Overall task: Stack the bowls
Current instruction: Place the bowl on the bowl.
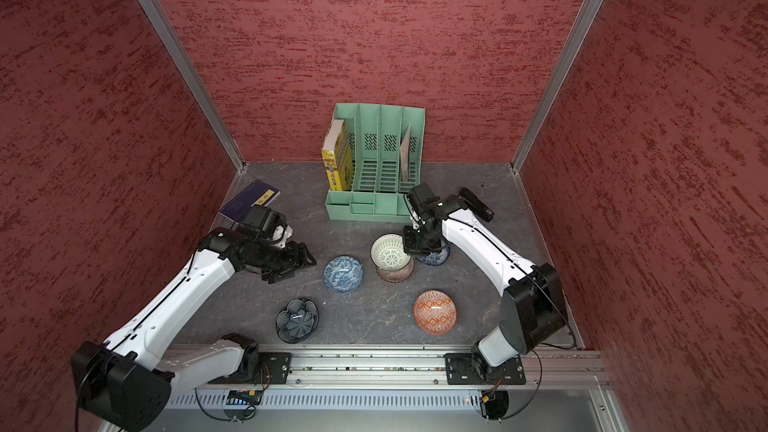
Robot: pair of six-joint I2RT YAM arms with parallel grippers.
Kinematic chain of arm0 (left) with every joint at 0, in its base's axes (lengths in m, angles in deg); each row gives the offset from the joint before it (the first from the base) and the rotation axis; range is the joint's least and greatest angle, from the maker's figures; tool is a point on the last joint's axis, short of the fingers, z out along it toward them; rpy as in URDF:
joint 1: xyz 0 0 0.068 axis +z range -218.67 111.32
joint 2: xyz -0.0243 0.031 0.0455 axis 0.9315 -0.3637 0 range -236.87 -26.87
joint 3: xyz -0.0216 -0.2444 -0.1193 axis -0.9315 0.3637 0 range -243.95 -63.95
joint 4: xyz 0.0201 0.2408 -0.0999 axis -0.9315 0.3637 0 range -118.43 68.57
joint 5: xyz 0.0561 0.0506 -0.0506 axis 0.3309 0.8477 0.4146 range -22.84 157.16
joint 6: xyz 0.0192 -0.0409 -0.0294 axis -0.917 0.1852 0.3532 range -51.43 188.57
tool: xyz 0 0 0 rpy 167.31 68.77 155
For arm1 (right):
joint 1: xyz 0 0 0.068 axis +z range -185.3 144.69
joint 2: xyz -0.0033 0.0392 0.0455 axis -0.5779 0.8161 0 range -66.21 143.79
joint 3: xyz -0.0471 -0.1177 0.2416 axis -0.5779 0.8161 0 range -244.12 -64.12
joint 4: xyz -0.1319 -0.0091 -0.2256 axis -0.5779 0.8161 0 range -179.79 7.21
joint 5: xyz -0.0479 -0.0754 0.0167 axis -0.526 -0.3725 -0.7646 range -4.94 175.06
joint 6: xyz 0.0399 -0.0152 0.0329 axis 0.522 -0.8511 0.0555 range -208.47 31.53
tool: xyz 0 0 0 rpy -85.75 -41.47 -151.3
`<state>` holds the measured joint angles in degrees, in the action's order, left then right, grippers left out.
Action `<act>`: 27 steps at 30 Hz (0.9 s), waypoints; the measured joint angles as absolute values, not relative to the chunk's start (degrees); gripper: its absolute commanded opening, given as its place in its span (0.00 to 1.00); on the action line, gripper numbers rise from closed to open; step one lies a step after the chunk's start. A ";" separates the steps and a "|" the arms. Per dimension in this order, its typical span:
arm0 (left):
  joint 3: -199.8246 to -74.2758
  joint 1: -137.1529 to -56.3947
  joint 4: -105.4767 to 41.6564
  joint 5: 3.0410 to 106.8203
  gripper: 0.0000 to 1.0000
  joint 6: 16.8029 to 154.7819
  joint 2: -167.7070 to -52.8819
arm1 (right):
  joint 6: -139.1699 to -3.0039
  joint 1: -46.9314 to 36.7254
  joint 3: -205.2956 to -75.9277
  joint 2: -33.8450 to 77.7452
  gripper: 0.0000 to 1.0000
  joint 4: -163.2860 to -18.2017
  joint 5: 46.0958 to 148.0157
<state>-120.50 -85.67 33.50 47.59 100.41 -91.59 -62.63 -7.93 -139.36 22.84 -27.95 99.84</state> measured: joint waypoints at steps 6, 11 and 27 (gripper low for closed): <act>-119.98 -84.73 33.46 47.52 0.75 99.82 -91.22 | -63.24 -8.61 -137.64 23.67 0.00 -29.81 99.82; -119.65 -84.42 33.44 47.52 0.75 99.60 -90.65 | -63.50 -8.85 -135.78 24.20 0.00 -31.51 99.84; -118.25 -84.09 33.13 47.48 0.75 98.92 -90.37 | -63.87 -8.91 -132.89 25.16 0.00 -34.20 99.80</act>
